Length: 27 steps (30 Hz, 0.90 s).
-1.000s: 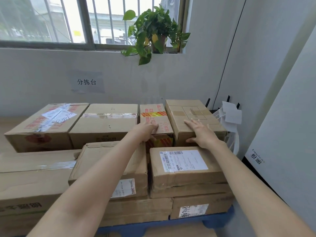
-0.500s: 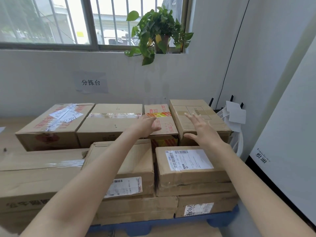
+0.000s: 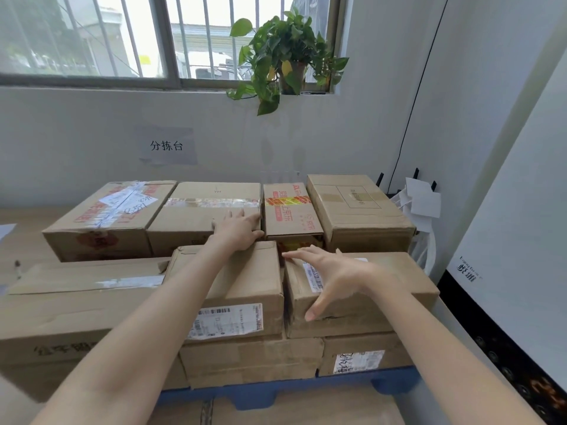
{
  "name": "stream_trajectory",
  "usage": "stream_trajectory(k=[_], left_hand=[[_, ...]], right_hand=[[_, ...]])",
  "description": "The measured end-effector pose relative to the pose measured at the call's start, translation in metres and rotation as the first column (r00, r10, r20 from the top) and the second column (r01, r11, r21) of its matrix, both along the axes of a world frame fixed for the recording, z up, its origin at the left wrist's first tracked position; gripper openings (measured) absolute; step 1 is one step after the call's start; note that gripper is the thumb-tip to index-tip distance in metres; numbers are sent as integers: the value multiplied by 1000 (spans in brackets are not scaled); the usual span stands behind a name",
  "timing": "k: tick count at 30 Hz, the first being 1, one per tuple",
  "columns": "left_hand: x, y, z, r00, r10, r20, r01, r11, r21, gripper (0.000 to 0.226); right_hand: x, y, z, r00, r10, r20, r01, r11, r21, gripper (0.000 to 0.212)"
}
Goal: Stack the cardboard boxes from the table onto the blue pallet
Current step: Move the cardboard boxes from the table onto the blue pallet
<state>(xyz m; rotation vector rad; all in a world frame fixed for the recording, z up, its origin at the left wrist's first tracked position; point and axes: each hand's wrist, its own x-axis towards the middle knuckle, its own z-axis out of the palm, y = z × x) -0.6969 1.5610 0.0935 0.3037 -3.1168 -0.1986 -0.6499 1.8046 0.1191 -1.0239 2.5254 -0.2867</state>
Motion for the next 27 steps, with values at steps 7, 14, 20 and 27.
stream_trajectory(k=[7, 14, 20, 27], left_hand=[[7, 2, -1, 1000, -2, 4, 2, 1000, -19, 57], [14, 5, -3, 1000, 0, 11, 0, 999, -52, 63], [18, 9, -6, 998, 26, -48, -28, 999, -42, 57], [40, -3, 0, 983, -19, -184, 28, 998, 50, 56]], right_hand=[[4, -4, -1, 997, -56, -46, 53, 995, -79, 110], [9, -6, 1, 997, -66, -40, 62, 995, -74, 108], [10, -7, 0, 997, -71, -39, 68, 994, -87, 108], [18, -26, 6, 997, -51, -66, 34, 971, -236, 101]])
